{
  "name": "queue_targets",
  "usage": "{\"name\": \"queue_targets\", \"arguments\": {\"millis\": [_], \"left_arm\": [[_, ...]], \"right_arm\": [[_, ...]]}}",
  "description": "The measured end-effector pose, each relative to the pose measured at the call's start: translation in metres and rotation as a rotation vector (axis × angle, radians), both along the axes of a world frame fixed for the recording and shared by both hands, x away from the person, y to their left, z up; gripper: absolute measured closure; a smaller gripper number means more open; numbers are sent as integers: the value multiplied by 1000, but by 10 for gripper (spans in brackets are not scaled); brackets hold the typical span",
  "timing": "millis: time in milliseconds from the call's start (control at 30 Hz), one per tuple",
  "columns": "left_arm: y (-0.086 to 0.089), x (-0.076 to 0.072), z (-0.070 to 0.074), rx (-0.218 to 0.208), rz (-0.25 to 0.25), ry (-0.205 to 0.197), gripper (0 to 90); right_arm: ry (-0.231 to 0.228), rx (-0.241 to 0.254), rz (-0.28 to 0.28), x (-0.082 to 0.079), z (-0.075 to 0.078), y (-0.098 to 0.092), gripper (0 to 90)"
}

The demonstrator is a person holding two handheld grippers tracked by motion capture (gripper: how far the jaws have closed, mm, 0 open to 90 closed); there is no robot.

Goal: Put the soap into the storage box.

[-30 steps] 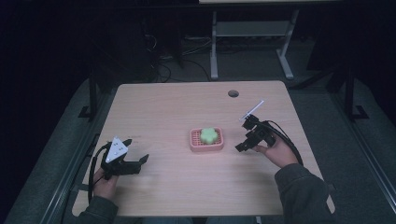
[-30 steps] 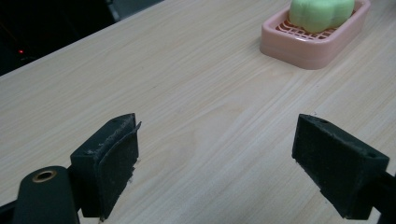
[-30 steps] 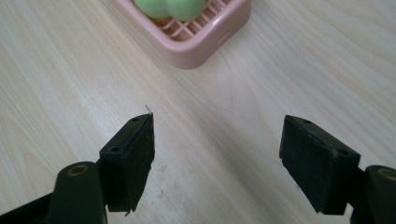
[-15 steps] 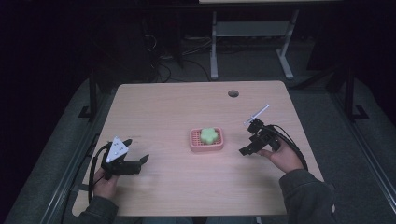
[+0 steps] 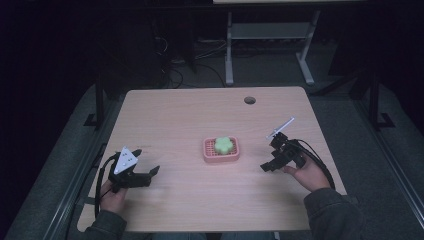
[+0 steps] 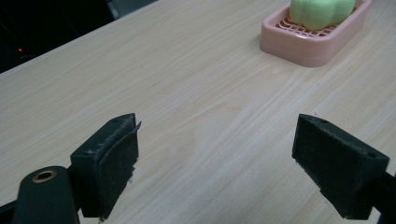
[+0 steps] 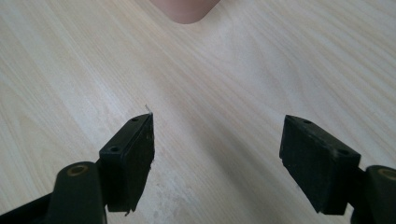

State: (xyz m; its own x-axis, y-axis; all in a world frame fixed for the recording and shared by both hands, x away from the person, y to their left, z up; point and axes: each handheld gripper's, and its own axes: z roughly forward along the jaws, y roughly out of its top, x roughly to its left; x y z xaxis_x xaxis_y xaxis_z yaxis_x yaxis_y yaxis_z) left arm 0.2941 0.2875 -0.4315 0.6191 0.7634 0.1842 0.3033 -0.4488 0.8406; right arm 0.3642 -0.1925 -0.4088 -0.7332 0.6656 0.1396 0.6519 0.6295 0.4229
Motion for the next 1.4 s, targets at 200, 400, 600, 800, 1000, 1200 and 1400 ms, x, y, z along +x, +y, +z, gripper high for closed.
{"name": "queue_targets", "arguments": {"millis": [200, 400, 600, 800, 1000, 1200, 1400], "left_arm": [[0, 0, 0, 4, -1, 4, 141], [0, 0, 0, 3, 0, 4, 141], [0, 0, -1, -3, 3, 7, 141], [0, 1, -1, 2, 1, 4, 141], [0, 0, -1, -1, 5, 11, 141], [1, 1, -1, 7, 0, 3, 141], [0, 1, -2, 3, 2, 4, 141]], "right_arm": [[-1, 4, -12, -5, -3, -6, 262], [2, 12, -23, -11, -5, -13, 262], [-1, 14, -32, -16, -6, -17, 262], [-7, 23, -40, -22, -10, -24, 262], [-9, 34, -56, -30, -15, -31, 263], [-15, 39, -63, -37, -18, -35, 264], [-20, 53, -78, -47, -22, -41, 263]]}}
